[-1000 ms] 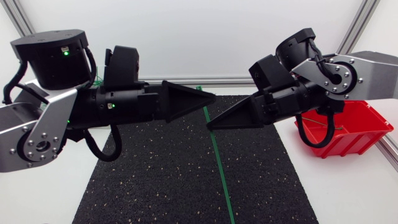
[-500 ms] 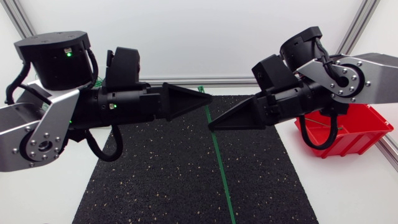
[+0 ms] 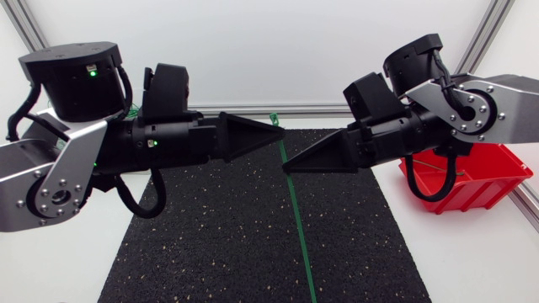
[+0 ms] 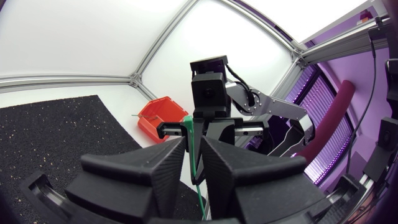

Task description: Take a green cable tie from the red box, thread the tail through the head to close it, then place it in the transparent bin on the left.

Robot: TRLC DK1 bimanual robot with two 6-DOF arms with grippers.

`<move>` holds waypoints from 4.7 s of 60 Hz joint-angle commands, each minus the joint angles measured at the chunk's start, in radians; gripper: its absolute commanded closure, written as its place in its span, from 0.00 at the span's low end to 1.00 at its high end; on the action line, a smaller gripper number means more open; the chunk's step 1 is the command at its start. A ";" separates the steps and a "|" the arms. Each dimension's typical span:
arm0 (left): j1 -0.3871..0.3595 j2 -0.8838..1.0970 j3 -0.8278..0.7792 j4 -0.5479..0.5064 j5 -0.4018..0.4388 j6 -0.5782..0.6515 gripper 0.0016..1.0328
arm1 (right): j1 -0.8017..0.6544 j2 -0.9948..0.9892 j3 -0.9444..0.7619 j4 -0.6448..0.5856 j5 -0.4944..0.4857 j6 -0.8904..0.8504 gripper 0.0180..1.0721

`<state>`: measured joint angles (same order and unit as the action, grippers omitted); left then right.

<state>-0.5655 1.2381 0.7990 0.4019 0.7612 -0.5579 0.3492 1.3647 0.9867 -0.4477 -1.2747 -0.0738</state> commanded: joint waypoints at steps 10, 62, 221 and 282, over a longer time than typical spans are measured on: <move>0.012 0.009 -0.017 0.023 0.000 -0.028 0.91 | -0.006 -0.015 -0.029 0.009 0.011 0.022 0.95; 0.010 0.011 -0.015 0.011 0.000 -0.031 0.96 | 0.063 -0.021 -0.049 0.092 0.072 0.085 0.95; 0.386 0.241 0.238 -0.414 0.423 0.179 0.97 | 0.600 0.019 -0.559 1.245 1.256 -1.884 0.03; 0.383 0.340 0.258 -0.442 0.418 0.219 0.97 | 0.711 0.186 -0.655 1.382 0.979 -2.046 0.11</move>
<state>-0.1864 1.5528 1.0233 -0.0338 1.1732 -0.3614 1.0466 1.5364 0.3607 0.9199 -0.2893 -2.0953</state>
